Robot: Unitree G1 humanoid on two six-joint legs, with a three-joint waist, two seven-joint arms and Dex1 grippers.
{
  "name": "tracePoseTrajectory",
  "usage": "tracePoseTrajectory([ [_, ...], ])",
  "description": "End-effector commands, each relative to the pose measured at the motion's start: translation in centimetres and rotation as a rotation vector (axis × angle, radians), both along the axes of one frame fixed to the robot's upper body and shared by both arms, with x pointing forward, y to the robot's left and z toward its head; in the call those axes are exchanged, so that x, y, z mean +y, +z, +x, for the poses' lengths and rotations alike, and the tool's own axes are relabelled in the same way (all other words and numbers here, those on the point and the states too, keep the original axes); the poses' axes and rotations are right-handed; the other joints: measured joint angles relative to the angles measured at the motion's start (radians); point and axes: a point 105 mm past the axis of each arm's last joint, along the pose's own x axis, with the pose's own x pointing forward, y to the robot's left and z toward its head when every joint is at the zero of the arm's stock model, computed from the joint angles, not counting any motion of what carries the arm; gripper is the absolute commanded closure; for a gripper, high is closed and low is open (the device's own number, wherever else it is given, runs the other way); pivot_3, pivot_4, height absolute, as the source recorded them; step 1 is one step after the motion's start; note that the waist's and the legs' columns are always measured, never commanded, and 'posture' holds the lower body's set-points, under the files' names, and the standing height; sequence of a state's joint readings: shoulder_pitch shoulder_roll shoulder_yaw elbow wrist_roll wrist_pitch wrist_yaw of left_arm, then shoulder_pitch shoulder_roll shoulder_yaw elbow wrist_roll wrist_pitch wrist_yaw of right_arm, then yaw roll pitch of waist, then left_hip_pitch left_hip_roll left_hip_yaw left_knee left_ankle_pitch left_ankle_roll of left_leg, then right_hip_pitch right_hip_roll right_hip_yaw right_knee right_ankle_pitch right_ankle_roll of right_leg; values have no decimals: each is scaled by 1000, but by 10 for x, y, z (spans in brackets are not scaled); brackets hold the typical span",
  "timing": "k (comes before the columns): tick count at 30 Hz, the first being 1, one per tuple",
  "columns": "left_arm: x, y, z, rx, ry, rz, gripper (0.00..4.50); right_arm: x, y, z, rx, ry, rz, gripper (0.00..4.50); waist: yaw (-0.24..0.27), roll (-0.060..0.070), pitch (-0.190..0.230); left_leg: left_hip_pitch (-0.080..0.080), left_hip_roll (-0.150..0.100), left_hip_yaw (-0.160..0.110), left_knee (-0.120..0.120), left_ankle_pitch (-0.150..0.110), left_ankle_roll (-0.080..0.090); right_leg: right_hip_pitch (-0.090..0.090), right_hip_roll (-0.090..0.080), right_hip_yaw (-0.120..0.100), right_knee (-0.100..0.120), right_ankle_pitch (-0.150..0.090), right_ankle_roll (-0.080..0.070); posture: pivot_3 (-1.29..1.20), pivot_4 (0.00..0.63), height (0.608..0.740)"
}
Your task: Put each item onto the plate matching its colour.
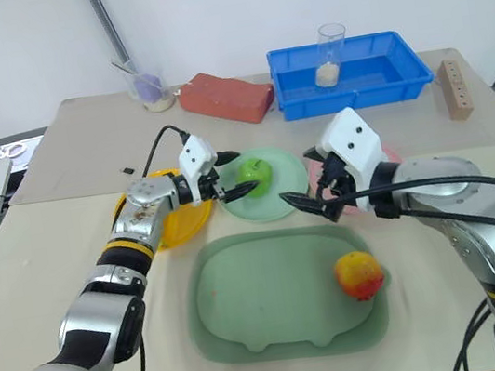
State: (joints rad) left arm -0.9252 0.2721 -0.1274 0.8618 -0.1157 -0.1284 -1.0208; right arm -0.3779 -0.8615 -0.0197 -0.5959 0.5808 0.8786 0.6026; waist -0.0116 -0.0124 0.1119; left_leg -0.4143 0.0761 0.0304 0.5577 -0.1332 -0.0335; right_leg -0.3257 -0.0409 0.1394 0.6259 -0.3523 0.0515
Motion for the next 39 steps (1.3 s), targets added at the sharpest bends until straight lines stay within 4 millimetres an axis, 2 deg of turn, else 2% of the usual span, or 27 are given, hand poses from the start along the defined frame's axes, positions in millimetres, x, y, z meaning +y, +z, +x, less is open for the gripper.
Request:
tracePoseTrajectory([
  [1,8,36,-7,-96,-69,-25,35,-8,12,-10,-38,53,-31,0,-1,0,0,0,0,0,0,0,0,0,0,0,0,0,0,0,150,740],
  [5,22,42,-43,-116,-247,69,35,-22,7,-33,65,156,-90,0,-7,1,0,1,0,0,-1,0,0,2,0,0,0,0,0,0,150,740],
  [8,27,33,-86,-125,-439,187,35,-32,0,-49,167,229,-134,0,-7,1,1,7,0,0,-1,0,0,7,0,0,-1,0,0,0,150,740],
  [10,26,26,-112,-140,-540,239,35,-36,-10,-61,252,277,-167,0,-7,1,1,7,1,0,-1,0,0,8,0,0,-1,0,0,0,150,740],
  [16,16,12,-163,-205,-729,282,35,-43,-45,-79,347,328,-246,0,-1,0,2,7,1,0,3,0,0,7,-2,-2,-4,-1,0,0,150,740],
  [21,10,9,-171,-243,-727,276,35,-57,-66,-75,325,294,-328,0,-3,0,2,7,1,0,3,0,0,7,-2,-3,-5,-1,0,0,150,740],
  [31,5,11,-180,-248,-745,251,35,-60,-89,-75,322,301,-349,0,-2,0,2,7,1,0,4,-1,0,8,-2,-3,-5,-1,0,0,150,740],
  [36,0,15,-184,-260,-739,219,0,-62,-87,-73,327,284,-307,1365,-2,0,2,7,1,0,4,-1,1,8,-2,-3,-5,-1,0,0,150,740],
  [39,0,14,-183,-263,-731,218,0,-62,-80,-70,321,278,-288,1426,-2,0,2,7,1,0,4,-1,1,8,-2,-3,-5,-1,0,0,150,740],
])
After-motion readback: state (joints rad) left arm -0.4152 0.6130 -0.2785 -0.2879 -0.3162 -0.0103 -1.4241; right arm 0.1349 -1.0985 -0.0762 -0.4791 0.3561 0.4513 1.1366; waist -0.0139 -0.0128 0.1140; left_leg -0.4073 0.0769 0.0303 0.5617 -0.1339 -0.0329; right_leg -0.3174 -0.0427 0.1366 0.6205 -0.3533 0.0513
